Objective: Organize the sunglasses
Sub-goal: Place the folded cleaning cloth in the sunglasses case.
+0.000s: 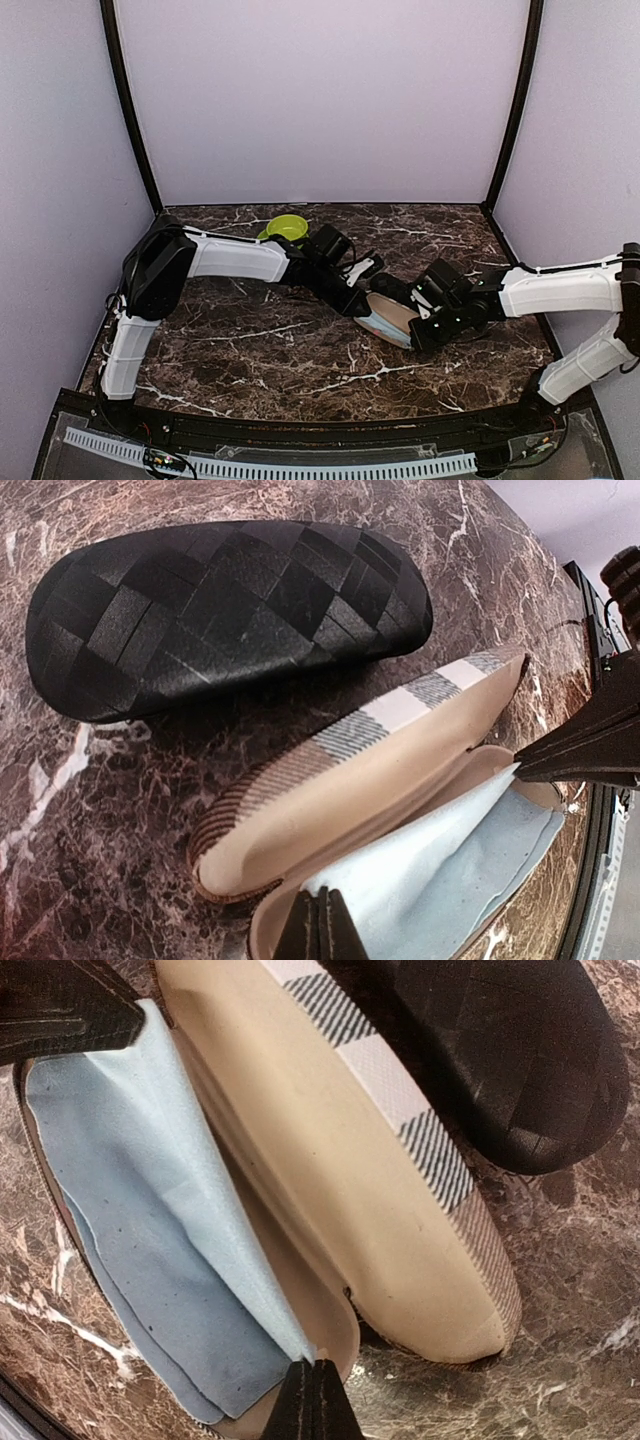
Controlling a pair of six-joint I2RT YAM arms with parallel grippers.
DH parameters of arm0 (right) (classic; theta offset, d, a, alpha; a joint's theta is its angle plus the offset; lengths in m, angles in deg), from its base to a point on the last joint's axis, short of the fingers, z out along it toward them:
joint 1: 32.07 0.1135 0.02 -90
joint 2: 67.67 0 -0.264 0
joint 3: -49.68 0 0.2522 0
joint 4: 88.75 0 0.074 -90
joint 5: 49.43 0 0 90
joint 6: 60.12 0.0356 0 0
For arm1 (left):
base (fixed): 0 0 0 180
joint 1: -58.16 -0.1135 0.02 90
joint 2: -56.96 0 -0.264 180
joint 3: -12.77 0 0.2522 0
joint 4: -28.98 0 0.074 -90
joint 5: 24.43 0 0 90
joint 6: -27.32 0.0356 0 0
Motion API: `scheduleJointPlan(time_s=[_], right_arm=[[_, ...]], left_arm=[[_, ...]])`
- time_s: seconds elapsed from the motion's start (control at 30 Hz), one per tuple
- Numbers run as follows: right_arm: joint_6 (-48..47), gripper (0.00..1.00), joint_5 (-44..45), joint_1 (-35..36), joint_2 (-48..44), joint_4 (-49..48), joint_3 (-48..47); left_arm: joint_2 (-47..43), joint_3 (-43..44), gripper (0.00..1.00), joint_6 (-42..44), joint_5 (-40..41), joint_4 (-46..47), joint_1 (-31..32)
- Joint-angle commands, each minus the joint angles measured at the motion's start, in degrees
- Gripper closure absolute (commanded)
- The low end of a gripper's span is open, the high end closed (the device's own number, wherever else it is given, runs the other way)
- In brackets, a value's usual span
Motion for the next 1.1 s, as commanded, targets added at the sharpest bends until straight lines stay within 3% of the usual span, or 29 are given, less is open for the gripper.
scheduleJointPlan(time_s=[0.0, 0.87, 1.07], right_arm=[[-0.4, 1.0, 1.0, -0.4, 0.6, 0.4, 0.2], [-0.9, 1.0, -0.1, -0.4, 2.1, -0.7, -0.9], [-0.9, 0.86, -0.1, -0.4, 0.1, -0.5, -0.5]], left_arm=[[-0.2, 0.8, 1.0, 0.8, 0.5, -1.2, 0.4], [-0.3, 1.2, 0.99, 1.1, 0.3, -3.0, 1.0], [-0.9, 1.0, 0.9, 0.9, 1.0, -4.2, 1.4]])
